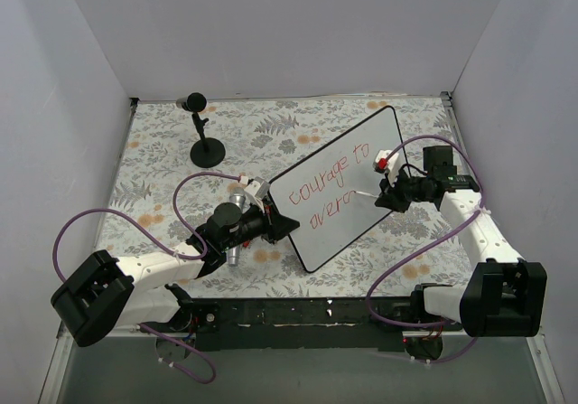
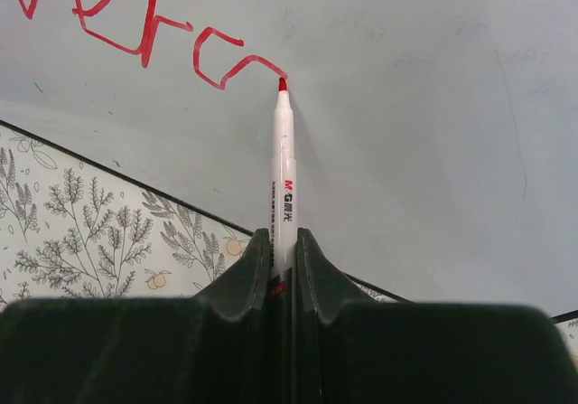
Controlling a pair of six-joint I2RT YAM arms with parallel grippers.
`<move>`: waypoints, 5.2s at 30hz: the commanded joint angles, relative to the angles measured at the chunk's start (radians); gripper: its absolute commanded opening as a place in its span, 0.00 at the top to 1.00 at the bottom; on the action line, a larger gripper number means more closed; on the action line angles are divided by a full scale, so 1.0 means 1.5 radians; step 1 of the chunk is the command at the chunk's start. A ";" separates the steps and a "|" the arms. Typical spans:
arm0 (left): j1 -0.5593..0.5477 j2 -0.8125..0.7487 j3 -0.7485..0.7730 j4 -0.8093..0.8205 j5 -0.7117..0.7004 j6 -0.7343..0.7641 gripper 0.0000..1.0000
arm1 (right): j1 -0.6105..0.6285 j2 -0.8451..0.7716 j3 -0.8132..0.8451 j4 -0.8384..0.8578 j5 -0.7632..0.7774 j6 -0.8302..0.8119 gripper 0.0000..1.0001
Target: Write a sentence on the whiteboard
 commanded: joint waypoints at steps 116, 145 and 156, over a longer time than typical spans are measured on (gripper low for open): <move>-0.005 -0.004 -0.003 0.003 0.038 0.037 1.00 | -0.024 0.016 0.043 0.015 0.006 0.021 0.99; -0.005 -0.005 0.004 -0.003 0.038 0.039 1.00 | -0.049 -0.013 0.035 -0.012 -0.019 -0.001 0.99; -0.005 -0.004 0.004 -0.002 0.039 0.039 1.00 | -0.049 0.021 0.059 0.002 -0.021 0.013 0.99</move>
